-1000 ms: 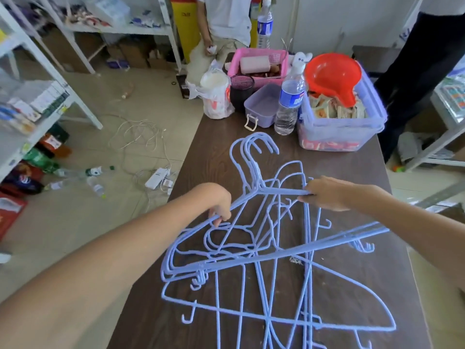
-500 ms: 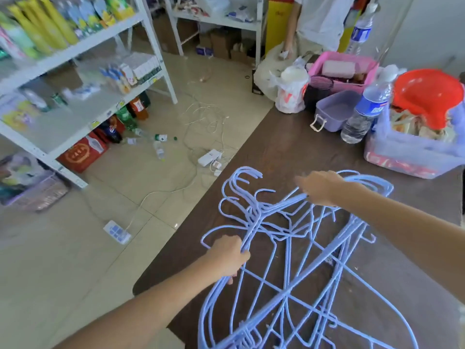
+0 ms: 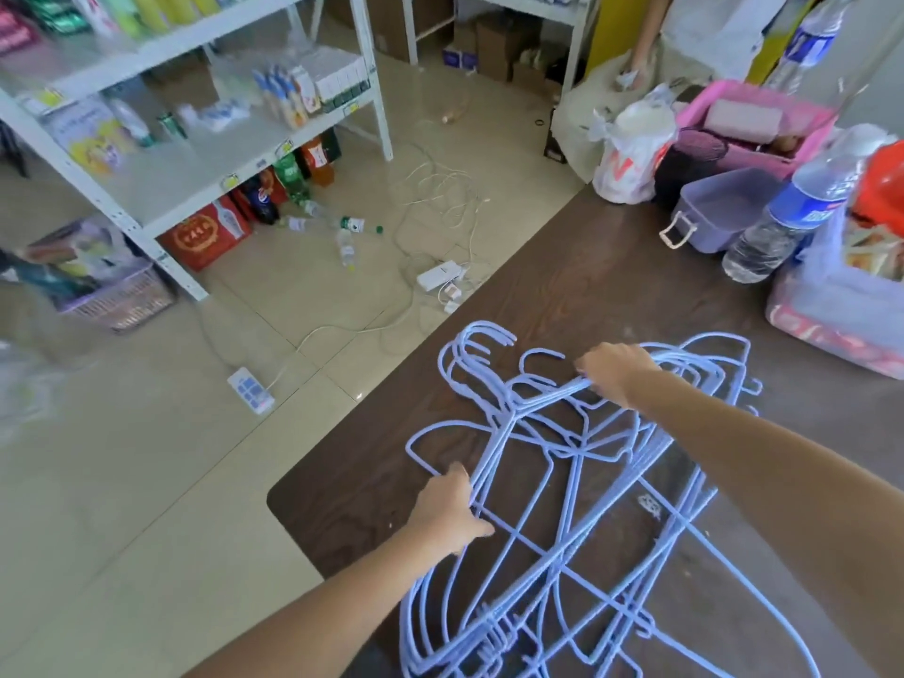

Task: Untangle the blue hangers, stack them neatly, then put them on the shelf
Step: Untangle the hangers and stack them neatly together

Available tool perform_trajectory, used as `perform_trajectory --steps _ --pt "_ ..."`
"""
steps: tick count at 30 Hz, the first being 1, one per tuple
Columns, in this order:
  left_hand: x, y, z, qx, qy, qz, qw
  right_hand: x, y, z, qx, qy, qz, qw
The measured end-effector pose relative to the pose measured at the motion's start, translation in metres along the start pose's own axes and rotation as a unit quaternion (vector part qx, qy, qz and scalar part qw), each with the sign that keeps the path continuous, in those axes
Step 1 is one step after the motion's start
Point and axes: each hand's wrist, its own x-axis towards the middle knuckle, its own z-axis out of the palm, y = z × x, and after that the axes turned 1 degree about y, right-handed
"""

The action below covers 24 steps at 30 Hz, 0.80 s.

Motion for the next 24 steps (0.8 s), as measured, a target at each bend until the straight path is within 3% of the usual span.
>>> perform_trajectory --steps 7,14,24 --pt "-0.008 -0.003 0.018 0.069 0.133 0.066 0.987 -0.011 -0.002 -0.009 -0.043 0.036 0.006 0.998" --pt "-0.008 -0.01 0.005 0.037 0.133 0.111 0.984 -0.026 0.001 -0.014 -0.025 0.106 0.011 0.994" --pt "0.01 0.007 -0.05 0.049 0.211 0.231 0.949 -0.075 0.034 -0.048 -0.023 0.167 0.072 0.983"
